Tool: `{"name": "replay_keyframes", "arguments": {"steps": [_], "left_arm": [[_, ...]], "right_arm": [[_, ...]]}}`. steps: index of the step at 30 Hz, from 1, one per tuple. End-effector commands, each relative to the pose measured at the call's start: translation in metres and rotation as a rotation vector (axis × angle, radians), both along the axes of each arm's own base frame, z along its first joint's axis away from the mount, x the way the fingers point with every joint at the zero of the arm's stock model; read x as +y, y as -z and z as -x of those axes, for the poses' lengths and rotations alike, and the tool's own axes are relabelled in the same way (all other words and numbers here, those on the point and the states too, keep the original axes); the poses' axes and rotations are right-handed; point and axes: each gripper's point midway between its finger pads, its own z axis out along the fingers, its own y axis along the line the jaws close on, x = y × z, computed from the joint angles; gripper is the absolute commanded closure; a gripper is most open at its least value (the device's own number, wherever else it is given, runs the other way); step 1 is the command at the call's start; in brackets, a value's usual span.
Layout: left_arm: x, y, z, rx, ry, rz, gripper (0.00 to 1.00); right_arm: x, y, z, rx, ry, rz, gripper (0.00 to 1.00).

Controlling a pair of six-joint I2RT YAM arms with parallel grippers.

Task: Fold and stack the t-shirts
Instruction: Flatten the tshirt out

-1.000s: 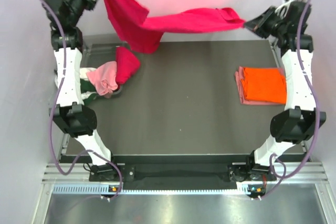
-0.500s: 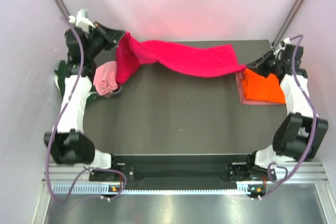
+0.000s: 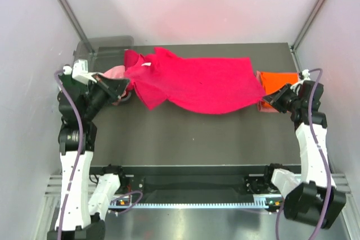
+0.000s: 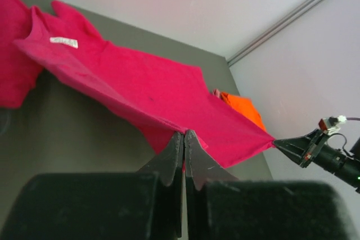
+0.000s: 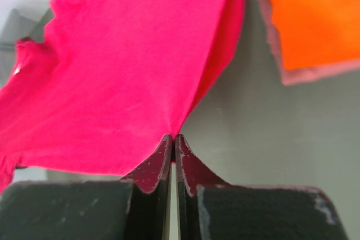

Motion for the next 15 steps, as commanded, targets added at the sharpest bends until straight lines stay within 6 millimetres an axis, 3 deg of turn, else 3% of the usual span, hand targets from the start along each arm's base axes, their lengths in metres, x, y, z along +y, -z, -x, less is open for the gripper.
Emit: {"name": "replay_keyframes", "arguments": {"steps": [1,7,15], "left_arm": [[0.002,0.014,0.031,0.031,-0.018,-0.033,1.0],[0.003,0.019,0.076,0.037,-0.04,-0.048,1.0],[0.014,0.02,0.105,0.053,-0.129,-0.005,1.0]], "right_arm": [[-0.017,-0.008,0.022,-0.036,0.088,0.119,1.0],[-0.025,-0.003,0.065,-0.055,0.181,0.191,1.0],[-0.033,-0.011,0.084,-0.061,0.226,0.26,1.0]]}}
